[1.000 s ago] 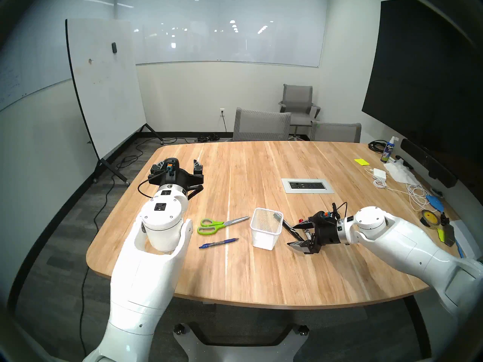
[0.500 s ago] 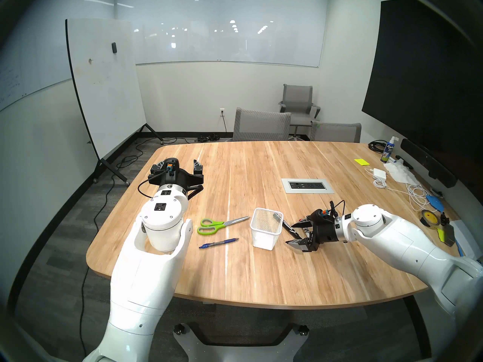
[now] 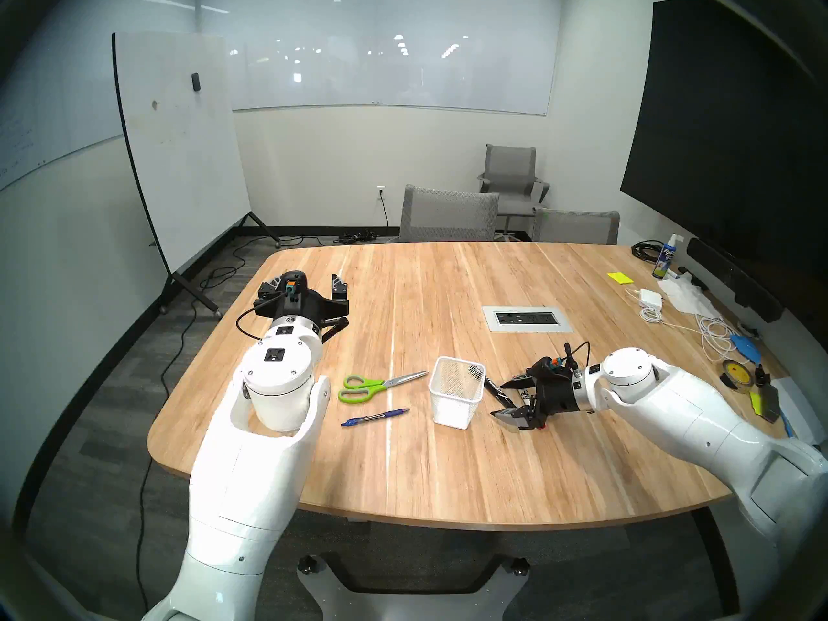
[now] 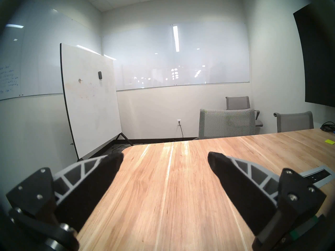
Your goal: Place the pen, the marker, and the scissors into the pen holder
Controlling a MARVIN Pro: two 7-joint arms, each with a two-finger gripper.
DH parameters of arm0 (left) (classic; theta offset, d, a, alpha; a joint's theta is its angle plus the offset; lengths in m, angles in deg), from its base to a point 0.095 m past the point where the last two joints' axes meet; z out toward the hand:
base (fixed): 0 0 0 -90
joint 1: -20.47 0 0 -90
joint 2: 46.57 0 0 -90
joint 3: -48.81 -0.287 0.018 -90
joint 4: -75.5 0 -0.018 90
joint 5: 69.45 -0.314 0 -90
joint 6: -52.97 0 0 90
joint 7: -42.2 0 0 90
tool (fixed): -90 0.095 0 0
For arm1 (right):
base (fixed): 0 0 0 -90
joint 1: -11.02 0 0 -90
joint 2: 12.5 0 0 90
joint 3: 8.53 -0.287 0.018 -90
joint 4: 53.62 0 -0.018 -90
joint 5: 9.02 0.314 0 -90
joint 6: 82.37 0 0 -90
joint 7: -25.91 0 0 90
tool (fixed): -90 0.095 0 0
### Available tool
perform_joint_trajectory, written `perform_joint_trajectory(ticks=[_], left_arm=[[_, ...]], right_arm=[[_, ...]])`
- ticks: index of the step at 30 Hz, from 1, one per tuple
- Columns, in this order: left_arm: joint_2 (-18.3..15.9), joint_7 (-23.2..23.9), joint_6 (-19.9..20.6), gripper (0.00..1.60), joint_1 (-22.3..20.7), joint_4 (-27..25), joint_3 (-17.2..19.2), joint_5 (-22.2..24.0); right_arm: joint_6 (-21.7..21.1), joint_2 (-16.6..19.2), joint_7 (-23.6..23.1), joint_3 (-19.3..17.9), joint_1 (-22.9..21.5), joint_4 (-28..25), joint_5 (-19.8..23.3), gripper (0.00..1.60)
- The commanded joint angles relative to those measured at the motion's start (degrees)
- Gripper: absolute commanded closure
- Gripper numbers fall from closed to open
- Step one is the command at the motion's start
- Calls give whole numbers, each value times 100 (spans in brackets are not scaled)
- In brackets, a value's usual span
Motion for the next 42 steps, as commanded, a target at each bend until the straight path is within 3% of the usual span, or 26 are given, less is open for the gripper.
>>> perform_joint_trajectory(ticks=[1,2,3,4,6,7,8,9,10,12,13,14,37,38,39,40,42], left_arm=[[6,6,-7,0,-41,-108,4,8],[6,6,-7,0,-41,-108,4,8],[6,6,-7,0,-40,-108,5,8],[6,6,-7,0,-40,-108,5,8],[6,6,-7,0,-40,-108,5,8],[6,6,-7,0,-40,-108,5,8],[6,6,-7,0,-40,-108,5,8],[6,6,-7,0,-40,-109,5,8],[6,6,-6,0,-40,-109,5,8],[7,7,-6,0,-40,-109,5,8],[7,7,-6,0,-40,-109,5,7],[7,7,-6,0,-40,-109,5,7],[7,7,-6,0,-40,-109,5,7],[7,7,-6,0,-40,-110,5,7],[7,7,-6,0,-40,-109,5,7],[7,7,-6,0,-40,-110,5,7],[7,7,-5,0,-40,-110,5,7]], right_arm=[[-18,-31,-1,-45,-189,-67,-63,0],[-24,-32,-2,-44,-196,-68,-82,0],[-27,-33,-5,-46,-201,-67,-97,19],[-31,-37,-11,-54,-201,-65,-113,80],[-25,-38,-11,-46,-217,-63,-157,104],[-29,-43,-20,-50,-220,-59,-167,103],[-30,-46,-20,-53,-222,-57,-176,85],[-34,-52,-45,-51,-232,-46,-186,40],[-36,-56,-53,-54,-235,-42,-195,13],[-44,-70,-67,-59,-239,-28,-218,44],[-49,-76,-63,-62,-239,-26,-232,40],[-50,-81,-70,-64,-241,-22,-241,0],[-43,-344,-58,52,-232,171,-704,0],[-60,-340,-42,39,-211,145,-692,22],[-44,-327,-38,35,-193,110,-705,82],[-35,-317,-38,32,-182,87,-715,158],[38,-288,16,11,-136,38,-722,160]])
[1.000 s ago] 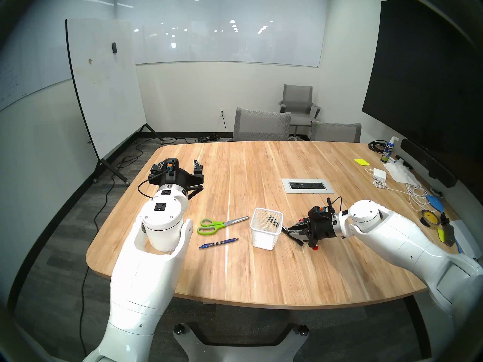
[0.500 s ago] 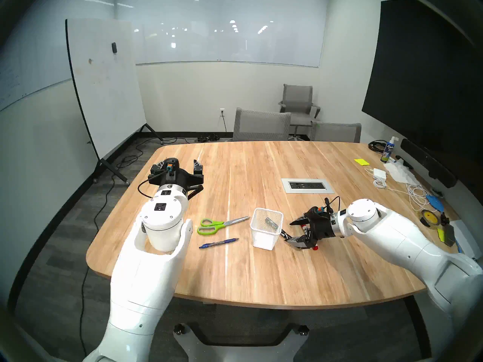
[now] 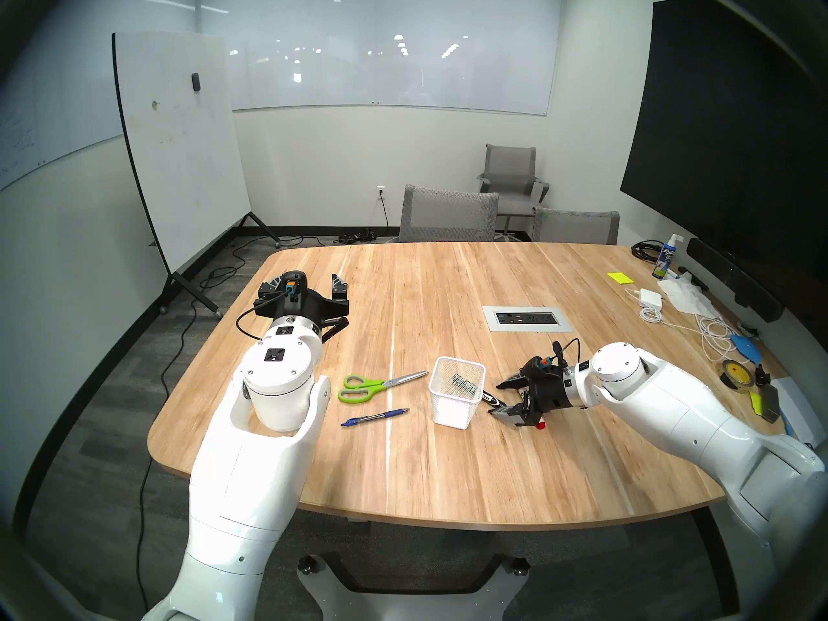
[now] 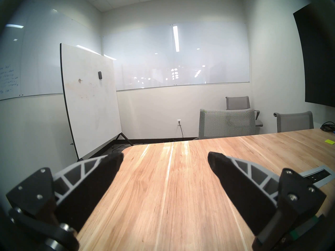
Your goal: Place the pen, the marker, and the scissors into the pen holder
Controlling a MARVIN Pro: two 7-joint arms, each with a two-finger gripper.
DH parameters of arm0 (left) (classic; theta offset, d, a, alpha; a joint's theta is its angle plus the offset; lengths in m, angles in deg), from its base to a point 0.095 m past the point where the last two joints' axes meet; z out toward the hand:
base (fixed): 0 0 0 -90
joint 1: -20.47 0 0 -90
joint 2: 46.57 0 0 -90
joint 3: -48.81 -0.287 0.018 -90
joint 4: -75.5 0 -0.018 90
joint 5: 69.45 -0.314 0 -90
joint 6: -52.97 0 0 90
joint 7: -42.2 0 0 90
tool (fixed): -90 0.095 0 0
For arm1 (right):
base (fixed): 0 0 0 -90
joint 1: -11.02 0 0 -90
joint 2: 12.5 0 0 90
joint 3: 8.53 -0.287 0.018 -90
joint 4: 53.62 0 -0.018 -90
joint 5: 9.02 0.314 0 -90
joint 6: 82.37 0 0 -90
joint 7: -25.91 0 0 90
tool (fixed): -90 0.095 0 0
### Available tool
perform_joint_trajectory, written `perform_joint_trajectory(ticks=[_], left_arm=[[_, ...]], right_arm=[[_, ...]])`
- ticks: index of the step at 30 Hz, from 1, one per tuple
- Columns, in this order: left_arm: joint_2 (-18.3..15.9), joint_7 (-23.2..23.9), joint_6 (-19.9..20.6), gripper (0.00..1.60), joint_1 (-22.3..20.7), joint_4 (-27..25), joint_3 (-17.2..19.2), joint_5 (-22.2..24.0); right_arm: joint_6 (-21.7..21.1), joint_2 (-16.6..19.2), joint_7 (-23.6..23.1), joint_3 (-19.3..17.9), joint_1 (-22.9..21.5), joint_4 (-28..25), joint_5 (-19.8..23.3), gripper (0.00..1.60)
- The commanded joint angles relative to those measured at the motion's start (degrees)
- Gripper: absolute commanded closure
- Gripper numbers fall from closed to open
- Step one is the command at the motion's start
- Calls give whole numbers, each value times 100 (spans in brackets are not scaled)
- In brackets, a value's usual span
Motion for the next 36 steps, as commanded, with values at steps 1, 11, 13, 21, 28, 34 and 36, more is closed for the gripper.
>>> perform_joint_trajectory(ticks=[1,11,13,21,28,34,36], left_arm=[[6,7,-5,0,-40,-110,5,9],[6,6,-8,0,-41,-108,5,8],[6,6,-9,0,-41,-106,5,7],[6,6,-8,0,-41,-107,5,8],[7,6,-8,0,-41,-107,5,7],[7,6,-8,0,-41,-107,5,7],[7,6,-8,0,-41,-107,5,7]], right_arm=[[150,25,49,-25,52,-157,-12,160],[323,319,192,-389,338,-515,342,160],[412,364,257,-483,384,-558,410,160],[586,467,303,-713,571,-623,673,160],[826,529,360,-961,731,-646,940,160],[998,586,375,-1134,858,-689,1129,160],[1020,620,377,-1175,896,-739,1169,160]])
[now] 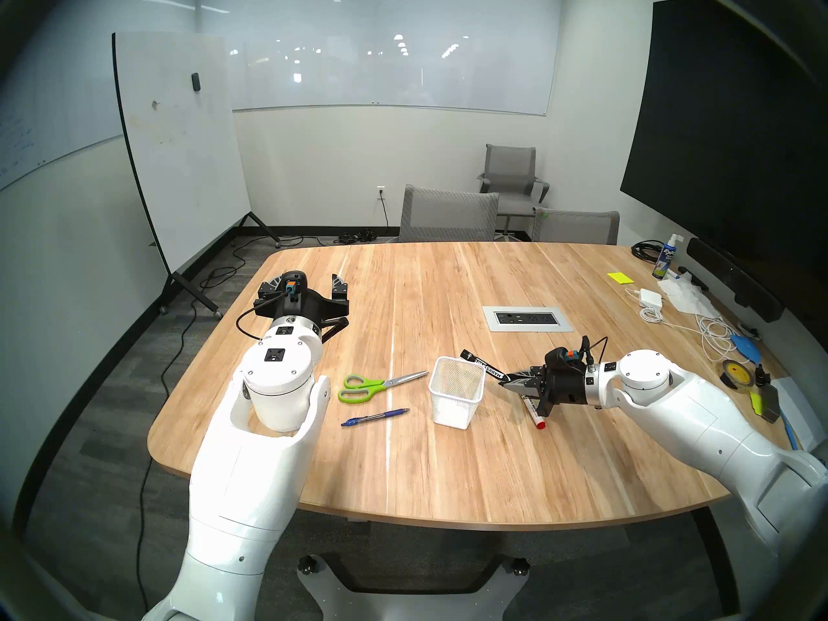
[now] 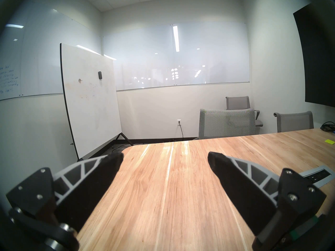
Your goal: Place the pen, the marker, and the scissors into the pen holder
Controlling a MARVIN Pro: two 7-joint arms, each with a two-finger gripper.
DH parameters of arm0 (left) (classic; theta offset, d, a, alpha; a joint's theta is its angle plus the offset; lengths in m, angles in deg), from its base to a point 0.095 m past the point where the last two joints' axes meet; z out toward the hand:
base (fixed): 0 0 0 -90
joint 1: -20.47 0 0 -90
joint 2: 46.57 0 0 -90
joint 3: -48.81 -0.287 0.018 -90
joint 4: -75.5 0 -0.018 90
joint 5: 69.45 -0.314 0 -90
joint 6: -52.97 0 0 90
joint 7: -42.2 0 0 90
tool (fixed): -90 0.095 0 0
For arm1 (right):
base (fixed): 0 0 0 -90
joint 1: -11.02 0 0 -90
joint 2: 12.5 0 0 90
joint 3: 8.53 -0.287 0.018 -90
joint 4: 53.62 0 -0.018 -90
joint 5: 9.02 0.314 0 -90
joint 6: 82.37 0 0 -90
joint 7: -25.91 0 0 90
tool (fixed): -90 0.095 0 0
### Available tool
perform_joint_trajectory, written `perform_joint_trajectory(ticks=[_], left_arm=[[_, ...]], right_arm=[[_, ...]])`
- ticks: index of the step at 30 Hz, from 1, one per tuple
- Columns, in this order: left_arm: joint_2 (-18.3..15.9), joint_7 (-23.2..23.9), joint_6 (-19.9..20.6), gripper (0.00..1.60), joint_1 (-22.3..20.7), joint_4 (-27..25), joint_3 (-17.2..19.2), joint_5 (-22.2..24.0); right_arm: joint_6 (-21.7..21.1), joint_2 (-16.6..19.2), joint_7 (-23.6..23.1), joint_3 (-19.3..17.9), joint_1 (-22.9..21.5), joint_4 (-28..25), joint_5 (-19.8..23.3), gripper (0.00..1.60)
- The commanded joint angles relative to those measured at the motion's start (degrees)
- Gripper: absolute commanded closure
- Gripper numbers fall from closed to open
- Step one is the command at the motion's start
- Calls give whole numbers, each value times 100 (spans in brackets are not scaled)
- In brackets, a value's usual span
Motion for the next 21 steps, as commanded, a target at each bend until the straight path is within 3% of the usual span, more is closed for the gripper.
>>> perform_joint_trajectory(ticks=[1,12,21], left_arm=[[6,6,-8,0,-41,-108,5,9],[7,6,-9,0,-41,-107,5,8],[7,6,-10,0,-42,-106,5,7]], right_arm=[[255,137,1,-270,92,-177,301,160],[501,422,55,-634,464,-572,721,160],[920,807,96,-991,1037,-1142,1171,160]])
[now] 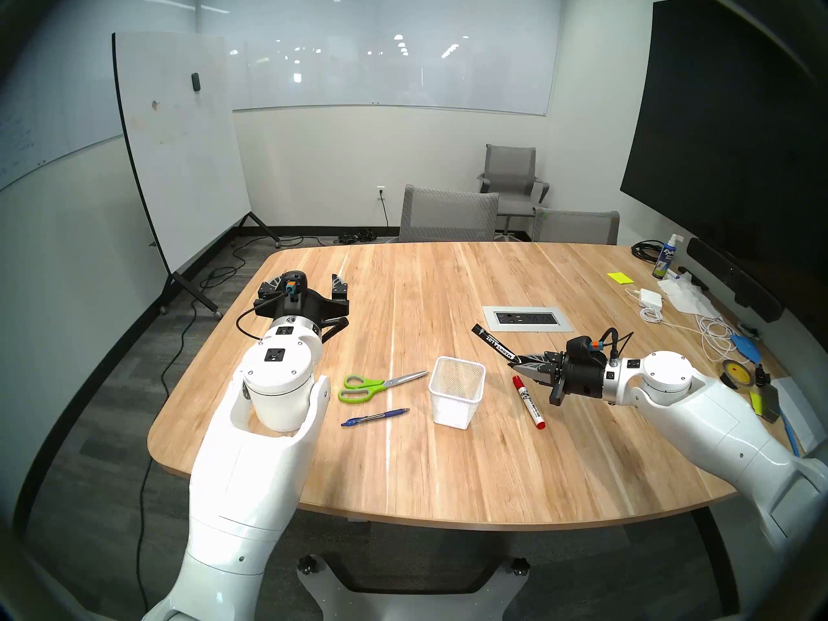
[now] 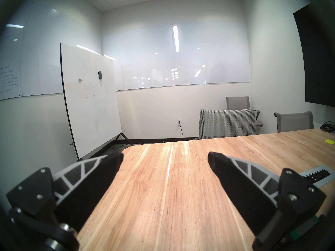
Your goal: Place the pen, the marker, and the scissors into the pen holder
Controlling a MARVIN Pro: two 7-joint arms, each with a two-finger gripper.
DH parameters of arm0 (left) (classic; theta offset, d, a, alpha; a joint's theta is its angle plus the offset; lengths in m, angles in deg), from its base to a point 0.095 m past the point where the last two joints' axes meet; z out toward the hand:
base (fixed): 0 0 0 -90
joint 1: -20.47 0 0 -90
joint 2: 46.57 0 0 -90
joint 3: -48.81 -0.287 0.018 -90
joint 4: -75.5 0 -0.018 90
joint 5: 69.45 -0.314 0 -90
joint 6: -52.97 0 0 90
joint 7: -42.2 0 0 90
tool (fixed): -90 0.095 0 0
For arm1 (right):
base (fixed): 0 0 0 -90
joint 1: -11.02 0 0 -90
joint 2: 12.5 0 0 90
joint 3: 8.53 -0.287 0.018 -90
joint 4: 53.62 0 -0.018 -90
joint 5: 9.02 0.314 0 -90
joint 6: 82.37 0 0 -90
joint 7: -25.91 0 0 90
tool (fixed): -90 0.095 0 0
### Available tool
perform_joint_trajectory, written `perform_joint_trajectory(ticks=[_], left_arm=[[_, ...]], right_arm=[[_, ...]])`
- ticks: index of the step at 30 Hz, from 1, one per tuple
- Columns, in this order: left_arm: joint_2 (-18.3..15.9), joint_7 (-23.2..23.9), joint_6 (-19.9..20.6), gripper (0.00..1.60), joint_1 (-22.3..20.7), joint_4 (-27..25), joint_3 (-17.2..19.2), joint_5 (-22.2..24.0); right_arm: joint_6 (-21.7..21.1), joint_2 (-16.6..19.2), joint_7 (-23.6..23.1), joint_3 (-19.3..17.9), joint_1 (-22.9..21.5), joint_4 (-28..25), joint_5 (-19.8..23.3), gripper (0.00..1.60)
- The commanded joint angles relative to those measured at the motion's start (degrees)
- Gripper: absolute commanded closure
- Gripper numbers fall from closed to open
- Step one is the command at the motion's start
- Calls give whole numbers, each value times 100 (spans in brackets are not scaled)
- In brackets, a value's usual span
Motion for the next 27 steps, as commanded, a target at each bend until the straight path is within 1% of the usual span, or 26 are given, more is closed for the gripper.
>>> perform_joint_trajectory(ticks=[1,7,14,20,27], left_arm=[[6,5,-10,0,-42,-106,5,8],[6,6,-9,0,-41,-108,5,8],[6,7,-7,0,-41,-110,6,9],[6,7,-7,0,-40,-110,6,9],[7,6,-8,0,-41,-108,5,8]], right_arm=[[388,395,3,-363,429,-480,458,160],[728,548,11,-587,812,-714,824,160],[1123,551,-94,-738,1113,-705,1186,160],[1358,466,-181,-805,1219,-712,1344,160],[1410,320,-211,-802,1184,-869,1366,160]])
